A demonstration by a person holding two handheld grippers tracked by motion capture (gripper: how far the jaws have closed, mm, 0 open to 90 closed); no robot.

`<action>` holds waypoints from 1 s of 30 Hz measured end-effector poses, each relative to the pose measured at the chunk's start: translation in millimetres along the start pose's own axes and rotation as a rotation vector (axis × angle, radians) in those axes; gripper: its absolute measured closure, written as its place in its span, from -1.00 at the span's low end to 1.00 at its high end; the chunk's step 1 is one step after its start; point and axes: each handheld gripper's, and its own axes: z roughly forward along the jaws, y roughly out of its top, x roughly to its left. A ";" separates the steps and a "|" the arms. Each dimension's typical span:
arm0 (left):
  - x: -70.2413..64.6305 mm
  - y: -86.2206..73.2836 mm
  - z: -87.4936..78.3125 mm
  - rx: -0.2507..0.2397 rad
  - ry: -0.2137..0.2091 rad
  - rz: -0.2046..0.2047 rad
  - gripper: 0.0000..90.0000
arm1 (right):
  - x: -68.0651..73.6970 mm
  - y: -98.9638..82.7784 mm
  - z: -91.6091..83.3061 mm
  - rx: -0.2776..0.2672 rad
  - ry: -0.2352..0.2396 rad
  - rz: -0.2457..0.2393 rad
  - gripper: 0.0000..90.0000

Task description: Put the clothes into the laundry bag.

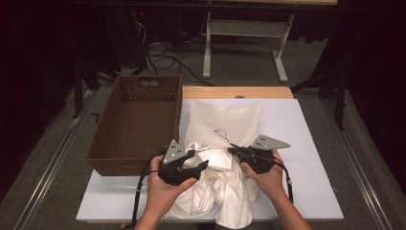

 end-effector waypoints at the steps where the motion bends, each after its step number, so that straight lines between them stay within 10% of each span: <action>1: 0.0 0.0 9.2 0.029 0.026 -0.010 -0.18 | 0.2 -0.2 0.2 0.003 0.002 -0.008 0.98; 6: -2.3 -15.7 61.3 0.222 0.041 -0.019 -0.23 | 1.4 -0.2 -0.1 0.008 0.022 -0.016 0.98; 15: -30.1 -25.2 76.3 0.201 0.015 0.052 0.48 | 4.7 -1.3 5.8 0.017 0.046 -0.004 0.98; 20: -30.7 -19.8 80.3 0.125 0.069 0.049 0.86 | 13.9 -1.1 7.2 0.016 0.061 -0.016 0.98; 25: -31.4 -13.8 89.1 -0.102 0.270 -0.052 0.87 | 16.0 -1.9 2.5 0.006 0.041 0.014 0.98; 30: -20.7 -9.6 92.7 0.030 0.096 -0.085 0.75 | 7.4 -6.0 -3.5 0.006 0.021 0.054 0.98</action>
